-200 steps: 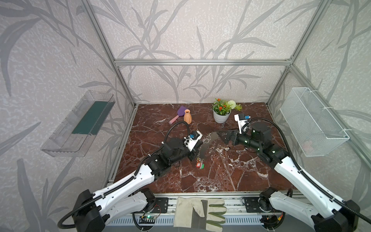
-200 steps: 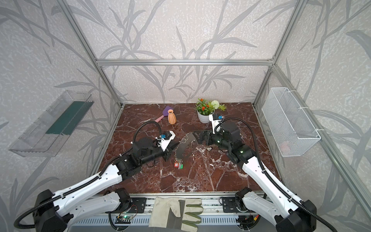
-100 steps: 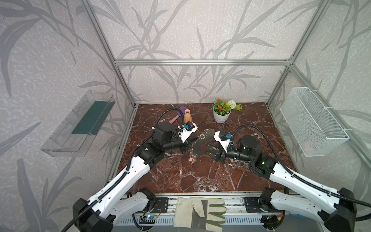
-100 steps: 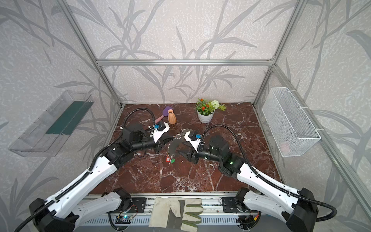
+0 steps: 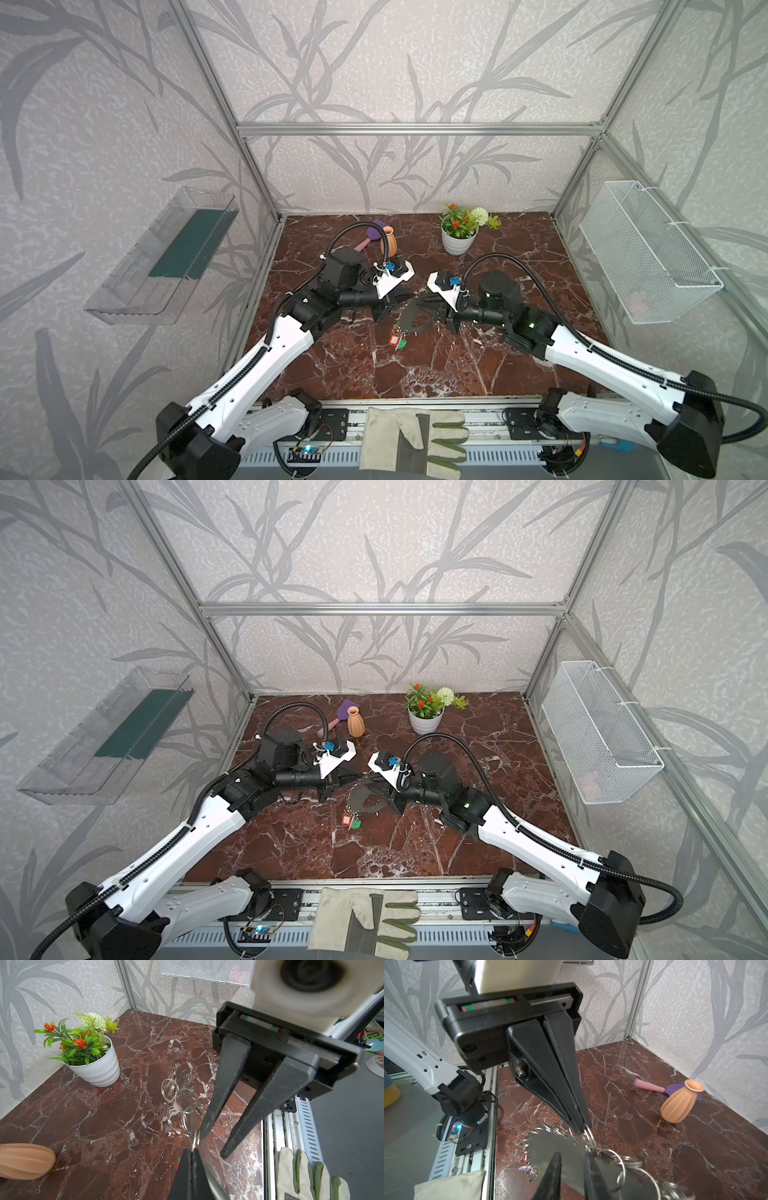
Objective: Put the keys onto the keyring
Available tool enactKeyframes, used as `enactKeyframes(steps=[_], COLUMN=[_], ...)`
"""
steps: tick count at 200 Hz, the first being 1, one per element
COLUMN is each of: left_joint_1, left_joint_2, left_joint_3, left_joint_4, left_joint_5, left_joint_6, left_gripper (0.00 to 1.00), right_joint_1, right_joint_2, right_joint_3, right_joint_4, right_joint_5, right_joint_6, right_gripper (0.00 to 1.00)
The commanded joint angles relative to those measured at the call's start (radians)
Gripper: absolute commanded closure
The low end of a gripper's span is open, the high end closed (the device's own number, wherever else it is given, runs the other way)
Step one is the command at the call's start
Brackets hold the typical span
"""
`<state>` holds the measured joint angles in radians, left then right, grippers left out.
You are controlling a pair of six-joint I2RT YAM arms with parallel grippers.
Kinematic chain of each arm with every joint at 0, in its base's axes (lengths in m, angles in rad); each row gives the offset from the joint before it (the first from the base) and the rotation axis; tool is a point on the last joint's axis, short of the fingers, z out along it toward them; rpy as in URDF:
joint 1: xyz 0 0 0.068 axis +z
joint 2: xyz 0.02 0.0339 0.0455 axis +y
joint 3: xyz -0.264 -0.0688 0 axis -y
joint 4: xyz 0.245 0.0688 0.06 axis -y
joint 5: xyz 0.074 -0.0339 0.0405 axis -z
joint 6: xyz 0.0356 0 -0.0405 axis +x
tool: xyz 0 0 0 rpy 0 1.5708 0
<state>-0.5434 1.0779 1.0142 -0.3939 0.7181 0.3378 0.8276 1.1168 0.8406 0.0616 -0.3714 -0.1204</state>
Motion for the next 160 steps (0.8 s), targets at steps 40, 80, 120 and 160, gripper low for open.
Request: enactKeyframes(steps=[40,80,120,160], left_joint_1=[0.007,0.011,0.011,0.01], left_joint_2=[-0.024,-0.022,-0.023,-0.017], left_joint_3=[0.005,0.003,0.0,0.003], left_joint_4=[-0.013,-0.015,-0.01,-0.003], left_joint_5=[0.047,0.068,0.076,0.084], left_joint_6=[0.056,0.055,0.037,0.029], left_gripper=[1.0,1.0,1.0,1.0], right_joint_1=[0.001,-0.002,-0.002,-0.001], right_joint_2=[-0.039,-0.045,-0.018,-0.013], right_joint_3=[0.005,0.002,0.016,0.012], right_joint_4=[-0.003,0.024,0.022,0.019], right_joint_5=[0.085,0.059,-0.013,-0.047], right_joint_6=[-0.015,-0.004,0.007,0.004], right_gripper=[0.81,0.76,0.78,0.79])
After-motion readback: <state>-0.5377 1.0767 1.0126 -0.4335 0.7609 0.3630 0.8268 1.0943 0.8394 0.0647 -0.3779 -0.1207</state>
